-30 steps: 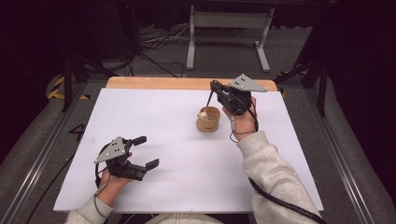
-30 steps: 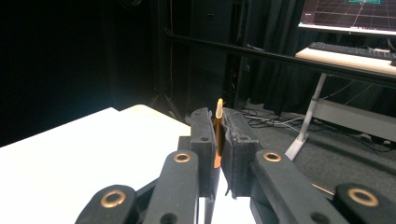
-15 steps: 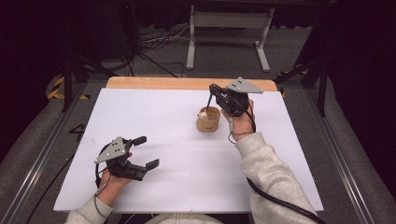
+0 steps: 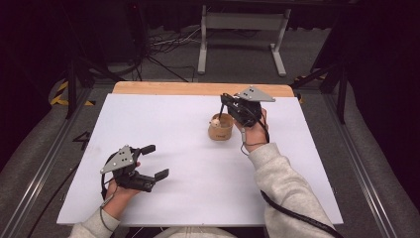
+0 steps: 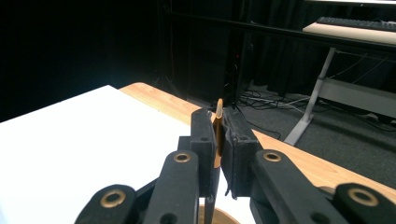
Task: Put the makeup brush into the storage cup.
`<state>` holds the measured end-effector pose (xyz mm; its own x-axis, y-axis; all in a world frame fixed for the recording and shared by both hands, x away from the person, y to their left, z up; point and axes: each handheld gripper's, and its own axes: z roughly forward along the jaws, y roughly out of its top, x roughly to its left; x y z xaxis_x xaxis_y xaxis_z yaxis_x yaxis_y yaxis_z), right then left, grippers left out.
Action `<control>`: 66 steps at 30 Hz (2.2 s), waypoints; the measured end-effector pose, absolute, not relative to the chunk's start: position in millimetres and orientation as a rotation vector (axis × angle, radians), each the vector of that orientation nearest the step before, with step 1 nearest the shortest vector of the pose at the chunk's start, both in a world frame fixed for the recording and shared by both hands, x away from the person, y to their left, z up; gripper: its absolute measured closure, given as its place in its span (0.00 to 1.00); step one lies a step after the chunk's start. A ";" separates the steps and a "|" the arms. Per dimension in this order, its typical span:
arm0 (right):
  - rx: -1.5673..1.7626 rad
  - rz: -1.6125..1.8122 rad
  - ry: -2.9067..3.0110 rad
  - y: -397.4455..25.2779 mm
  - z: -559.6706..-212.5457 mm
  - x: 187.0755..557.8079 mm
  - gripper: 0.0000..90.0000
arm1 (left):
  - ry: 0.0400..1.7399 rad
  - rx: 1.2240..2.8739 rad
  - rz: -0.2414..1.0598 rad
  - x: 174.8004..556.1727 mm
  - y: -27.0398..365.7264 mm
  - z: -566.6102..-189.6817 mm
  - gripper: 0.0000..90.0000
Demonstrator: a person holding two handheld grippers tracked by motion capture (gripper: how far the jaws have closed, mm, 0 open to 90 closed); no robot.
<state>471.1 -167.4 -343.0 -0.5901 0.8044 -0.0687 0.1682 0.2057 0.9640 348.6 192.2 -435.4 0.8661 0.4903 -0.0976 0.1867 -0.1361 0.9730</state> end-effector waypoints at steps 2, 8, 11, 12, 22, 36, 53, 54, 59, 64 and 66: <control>0.903 1.405 1.907 -166.9 -345.0 472.2 0.93 | 0.525 1.711 0.284 348.8 192.2 -435.6 0.04; 0.916 1.397 1.921 -166.9 -349.4 474.2 0.93 | 0.526 1.711 0.285 349.2 192.3 -435.6 0.04; 0.925 1.403 1.922 -167.1 -350.1 474.7 0.93 | 0.526 1.710 0.286 349.5 192.1 -435.8 0.04; 0.926 1.401 1.923 -167.5 -350.7 475.2 0.93 | 0.526 1.710 0.286 349.5 192.1 -435.8 0.04; 0.937 1.391 1.942 -168.8 -354.3 476.4 0.92 | 0.526 1.711 0.286 349.6 192.0 -435.9 0.04; 0.915 1.467 1.897 -181.3 -340.5 469.5 0.43 | 0.533 1.709 0.284 349.6 193.7 -435.5 0.04; 0.770 1.570 1.915 -225.9 -322.6 420.2 0.06 | 0.542 1.696 0.283 349.5 200.5 -430.1 0.03; 0.761 1.579 1.915 -228.7 -323.3 417.6 0.05 | 0.544 1.696 0.280 349.4 201.0 -429.8 0.03; 0.715 1.617 1.888 -242.0 -328.0 403.4 0.00 | 0.550 1.690 0.281 347.5 205.7 -428.2 0.03; 0.689 1.627 1.869 -251.8 -331.0 393.1 0.00 | 0.556 1.679 0.284 346.7 209.2 -427.1 0.03; 0.679 1.625 1.866 -257.8 -333.2 386.7 0.00 | 0.552 1.682 0.283 346.6 211.0 -426.5 0.03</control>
<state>386.7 -257.8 -333.2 -0.7100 0.6987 -0.0877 0.0095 0.1341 0.9909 346.6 211.0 -426.5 0.8537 0.5069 -0.1194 0.1985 -0.1048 0.9745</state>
